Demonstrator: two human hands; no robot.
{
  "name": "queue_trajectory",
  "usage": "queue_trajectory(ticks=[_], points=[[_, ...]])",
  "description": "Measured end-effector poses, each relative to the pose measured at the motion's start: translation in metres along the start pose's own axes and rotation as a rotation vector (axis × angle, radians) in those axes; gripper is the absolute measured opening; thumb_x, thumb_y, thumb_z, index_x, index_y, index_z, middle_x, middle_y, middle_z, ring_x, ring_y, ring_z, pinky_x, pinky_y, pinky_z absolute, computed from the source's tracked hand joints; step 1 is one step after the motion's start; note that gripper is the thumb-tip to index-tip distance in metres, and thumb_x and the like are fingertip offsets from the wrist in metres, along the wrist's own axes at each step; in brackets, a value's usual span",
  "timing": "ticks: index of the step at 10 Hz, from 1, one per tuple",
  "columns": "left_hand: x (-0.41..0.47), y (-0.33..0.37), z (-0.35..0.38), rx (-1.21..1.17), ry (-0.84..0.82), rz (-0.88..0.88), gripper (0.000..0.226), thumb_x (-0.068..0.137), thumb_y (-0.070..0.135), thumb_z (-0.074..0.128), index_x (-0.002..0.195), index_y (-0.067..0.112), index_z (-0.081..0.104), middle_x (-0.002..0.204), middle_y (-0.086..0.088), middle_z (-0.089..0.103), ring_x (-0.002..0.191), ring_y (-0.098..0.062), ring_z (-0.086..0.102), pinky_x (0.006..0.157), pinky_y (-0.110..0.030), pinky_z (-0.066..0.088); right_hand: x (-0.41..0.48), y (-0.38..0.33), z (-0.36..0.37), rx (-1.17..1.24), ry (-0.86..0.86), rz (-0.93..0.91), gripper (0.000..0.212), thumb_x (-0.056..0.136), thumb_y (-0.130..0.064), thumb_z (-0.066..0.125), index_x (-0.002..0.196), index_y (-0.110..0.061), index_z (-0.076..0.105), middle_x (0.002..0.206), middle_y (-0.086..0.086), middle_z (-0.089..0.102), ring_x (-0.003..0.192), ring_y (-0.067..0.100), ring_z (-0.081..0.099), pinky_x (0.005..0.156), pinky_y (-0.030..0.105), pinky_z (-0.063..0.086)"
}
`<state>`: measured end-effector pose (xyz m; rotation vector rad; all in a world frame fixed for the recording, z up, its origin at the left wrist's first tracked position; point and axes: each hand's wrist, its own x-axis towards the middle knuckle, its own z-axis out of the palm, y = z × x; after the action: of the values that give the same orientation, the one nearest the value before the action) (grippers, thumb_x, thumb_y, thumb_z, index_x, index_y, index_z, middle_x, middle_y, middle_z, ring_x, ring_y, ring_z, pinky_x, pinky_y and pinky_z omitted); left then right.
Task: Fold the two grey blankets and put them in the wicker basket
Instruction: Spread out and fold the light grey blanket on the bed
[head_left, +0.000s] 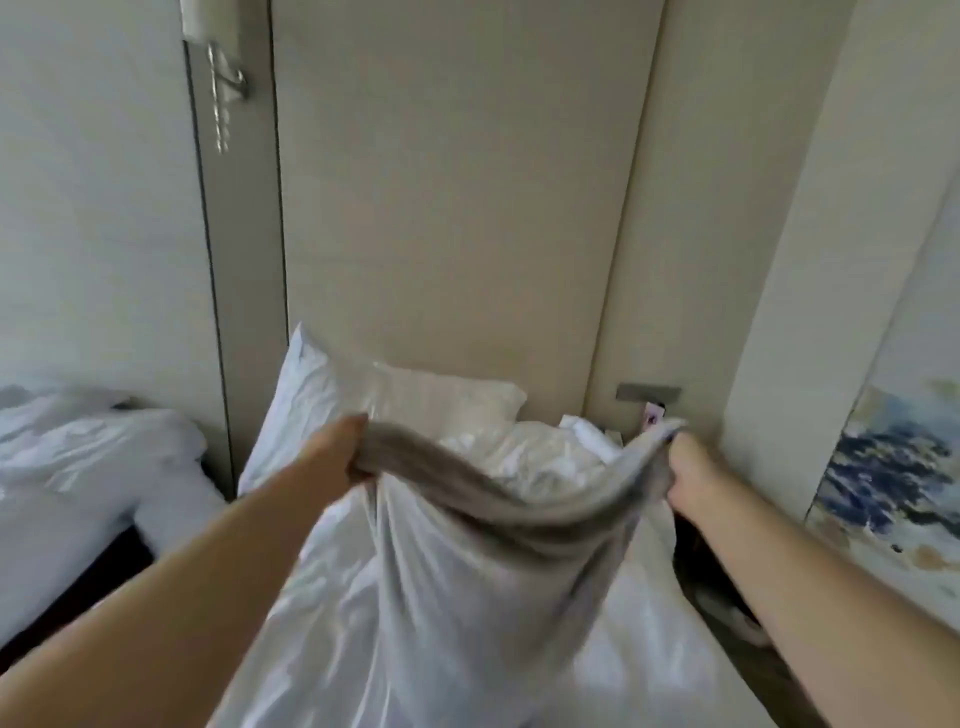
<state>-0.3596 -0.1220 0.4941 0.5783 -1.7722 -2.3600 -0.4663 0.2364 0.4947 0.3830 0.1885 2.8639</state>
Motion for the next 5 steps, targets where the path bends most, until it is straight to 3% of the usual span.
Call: queue_trajectory(ticks=[1, 2, 3, 4, 5], points=[[-0.024, 0.211, 0.037, -0.320, 0.083, 0.533, 0.025, 0.098, 0.028, 0.042, 0.114, 0.015, 0.056, 0.108, -0.011, 0.060, 0.082, -0.020, 0.060, 0.064, -0.036, 0.051, 0.046, 0.016, 0.233, -0.817, -0.335, -0.273, 0.046, 0.096, -0.004, 0.035, 0.079, -0.017, 0.075, 0.083, -0.004, 0.075, 0.080, 0.010, 0.071, 0.071, 0.023, 0.056], [-0.069, 0.295, 0.042, -0.356, -0.054, 0.751, 0.023, 0.096, 0.031, 0.037, 0.099, 0.019, 0.057, 0.102, -0.006, 0.061, 0.079, -0.017, 0.059, 0.062, -0.031, 0.047, 0.052, -0.012, 0.364, -0.905, -0.405, -0.332, 0.039, 0.091, -0.005, 0.039, 0.091, -0.019, 0.075, 0.102, -0.001, 0.073, 0.092, 0.017, 0.070, 0.076, 0.032, 0.058], [-0.086, 0.297, 0.049, -0.361, 0.004, 0.726, 0.016, 0.095, 0.030, 0.043, 0.089, 0.020, 0.054, 0.092, -0.005, 0.060, 0.077, -0.018, 0.056, 0.060, -0.032, 0.047, 0.056, -0.022, 0.368, -1.039, -0.297, -0.324, 0.034, 0.091, -0.003, 0.039, 0.109, -0.018, 0.063, 0.111, 0.003, 0.065, 0.084, 0.018, 0.065, 0.059, 0.030, 0.056], [-0.080, 0.258, 0.038, -0.347, 0.132, 0.681, 0.015, 0.090, 0.028, 0.054, 0.103, 0.020, 0.054, 0.103, -0.007, 0.059, 0.082, -0.020, 0.058, 0.058, -0.033, 0.049, 0.058, -0.030, 0.306, -1.168, -0.184, -0.240, 0.030, 0.094, -0.004, 0.036, 0.095, -0.022, 0.060, 0.104, 0.009, 0.060, 0.073, 0.019, 0.057, 0.051, 0.030, 0.052], [-0.068, 0.207, 0.023, -0.290, 0.269, 0.606, 0.020, 0.089, 0.031, 0.058, 0.102, 0.016, 0.054, 0.102, -0.010, 0.056, 0.086, -0.023, 0.055, 0.054, -0.032, 0.047, 0.050, -0.046, 0.226, -1.301, -0.052, -0.151, 0.033, 0.093, -0.002, 0.033, 0.097, -0.021, 0.060, 0.101, 0.014, 0.058, 0.073, 0.024, 0.055, 0.049, 0.028, 0.050]])
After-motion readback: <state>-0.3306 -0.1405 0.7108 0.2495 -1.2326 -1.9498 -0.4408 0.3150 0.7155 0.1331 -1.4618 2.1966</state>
